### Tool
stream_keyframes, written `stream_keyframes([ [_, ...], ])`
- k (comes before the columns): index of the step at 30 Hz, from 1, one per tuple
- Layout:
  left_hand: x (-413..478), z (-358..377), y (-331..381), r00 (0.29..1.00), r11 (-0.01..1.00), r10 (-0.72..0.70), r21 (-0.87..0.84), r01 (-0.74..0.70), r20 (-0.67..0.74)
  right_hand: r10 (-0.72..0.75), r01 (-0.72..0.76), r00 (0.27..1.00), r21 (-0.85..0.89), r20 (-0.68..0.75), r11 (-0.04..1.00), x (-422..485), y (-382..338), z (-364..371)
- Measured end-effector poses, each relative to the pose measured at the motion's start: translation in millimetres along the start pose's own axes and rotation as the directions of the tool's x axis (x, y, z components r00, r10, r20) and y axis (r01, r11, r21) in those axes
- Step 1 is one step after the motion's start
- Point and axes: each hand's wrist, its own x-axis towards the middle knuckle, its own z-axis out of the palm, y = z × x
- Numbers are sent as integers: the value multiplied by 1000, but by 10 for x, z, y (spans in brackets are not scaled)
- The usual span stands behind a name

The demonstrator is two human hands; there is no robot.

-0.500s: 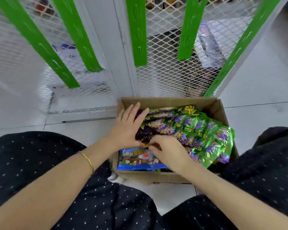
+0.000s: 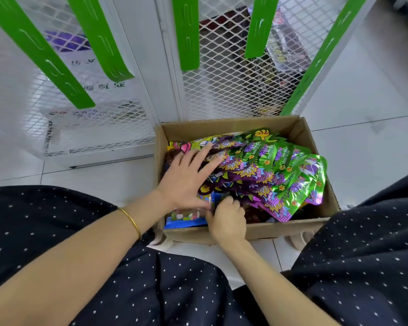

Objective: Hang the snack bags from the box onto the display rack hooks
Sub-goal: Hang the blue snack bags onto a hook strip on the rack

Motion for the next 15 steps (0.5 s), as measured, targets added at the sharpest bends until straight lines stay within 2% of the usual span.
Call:
stream_keyframes([
  [3,74,-31,0,998,998,-59,12,58,21,57,-57,998,72,6,996,25,17,11],
  [7,262,-219,-194,988,986,-151,-70,151,0,124,-127,991,73,47,989,49,9,15],
  [10,318,-201,-243,992,990,-101,-86,107,72,206,-218,975,174,86,960,113,-58,-17],
  [12,322,-169,-206,988,996,-50,-62,60,145,249,-284,957,308,149,908,161,-112,-28],
  [15,356,-153,-196,986,996,-58,-61,68,153,276,-366,930,554,242,747,226,-202,13],
])
